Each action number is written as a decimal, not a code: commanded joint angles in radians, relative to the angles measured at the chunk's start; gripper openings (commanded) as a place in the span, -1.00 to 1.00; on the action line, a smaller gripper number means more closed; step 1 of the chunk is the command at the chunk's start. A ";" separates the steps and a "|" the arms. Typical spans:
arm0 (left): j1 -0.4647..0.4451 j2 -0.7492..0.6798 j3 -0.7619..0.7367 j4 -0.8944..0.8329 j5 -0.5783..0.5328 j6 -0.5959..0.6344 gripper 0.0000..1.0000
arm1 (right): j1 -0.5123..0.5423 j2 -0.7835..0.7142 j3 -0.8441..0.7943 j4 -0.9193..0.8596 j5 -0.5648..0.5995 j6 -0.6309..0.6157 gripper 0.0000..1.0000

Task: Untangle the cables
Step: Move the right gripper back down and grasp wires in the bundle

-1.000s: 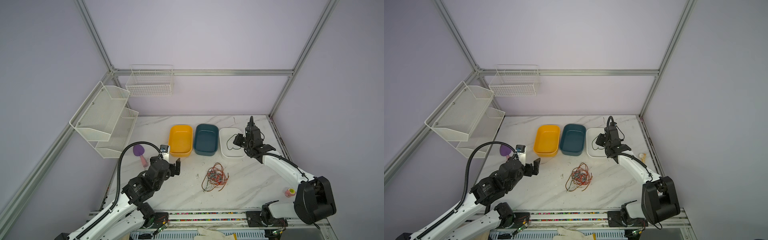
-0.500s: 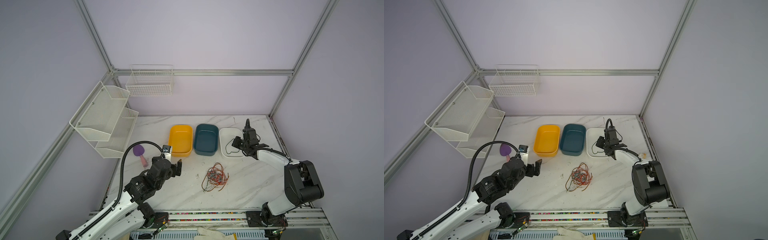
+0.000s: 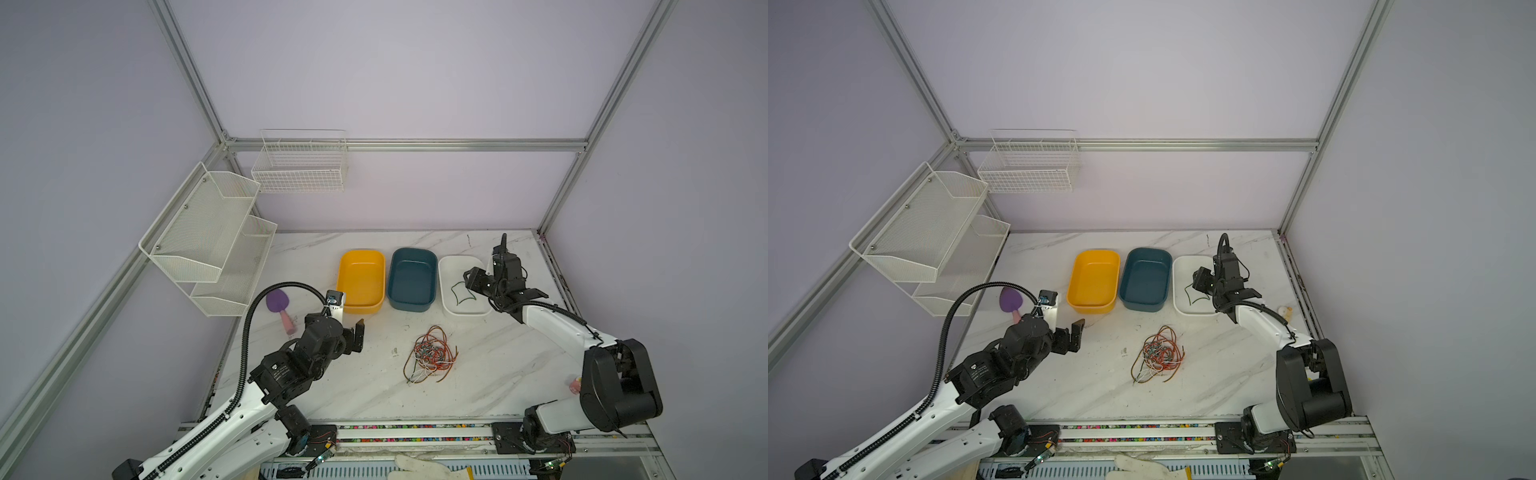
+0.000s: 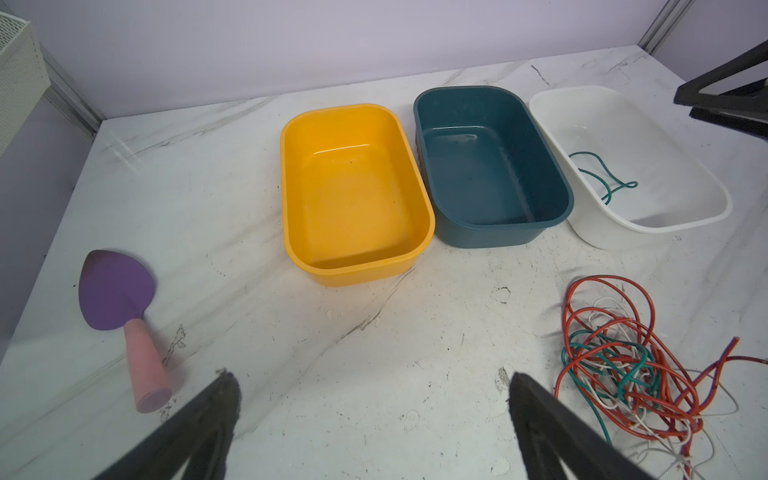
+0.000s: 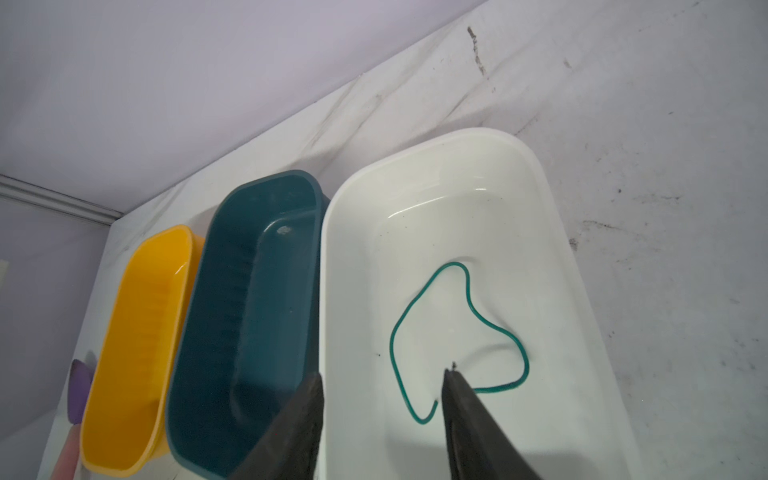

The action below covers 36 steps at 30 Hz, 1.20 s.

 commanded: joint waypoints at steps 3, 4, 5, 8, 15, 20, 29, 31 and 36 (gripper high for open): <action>0.001 0.007 -0.008 0.021 0.014 0.024 1.00 | 0.029 -0.157 -0.082 -0.081 -0.138 -0.053 0.11; 0.003 0.009 -0.007 0.021 0.018 0.024 1.00 | 0.057 -0.184 -0.095 -0.093 -0.148 -0.059 0.13; 0.002 0.012 -0.005 0.019 0.021 0.024 1.00 | 0.092 -0.210 -0.105 -0.110 -0.144 -0.069 0.14; 0.002 0.018 -0.001 0.015 0.026 0.024 1.00 | 0.221 -0.272 -0.126 -0.151 -0.098 -0.078 0.18; 0.002 0.022 0.002 0.007 0.029 0.023 1.00 | 0.405 -0.349 -0.247 -0.098 -0.065 0.115 0.18; 0.002 0.032 0.003 0.007 0.033 0.023 1.00 | 0.546 -0.314 -0.291 -0.058 0.045 0.191 0.14; 0.001 0.038 0.002 0.006 0.033 0.025 1.00 | 0.672 -0.161 -0.258 -0.061 0.189 0.209 0.07; 0.002 0.041 0.002 0.006 0.033 0.025 1.00 | 0.675 -0.138 -0.253 -0.069 0.203 0.214 0.05; 0.003 0.048 0.002 0.006 0.040 0.025 1.00 | 0.678 -0.087 -0.260 -0.066 0.221 0.235 0.02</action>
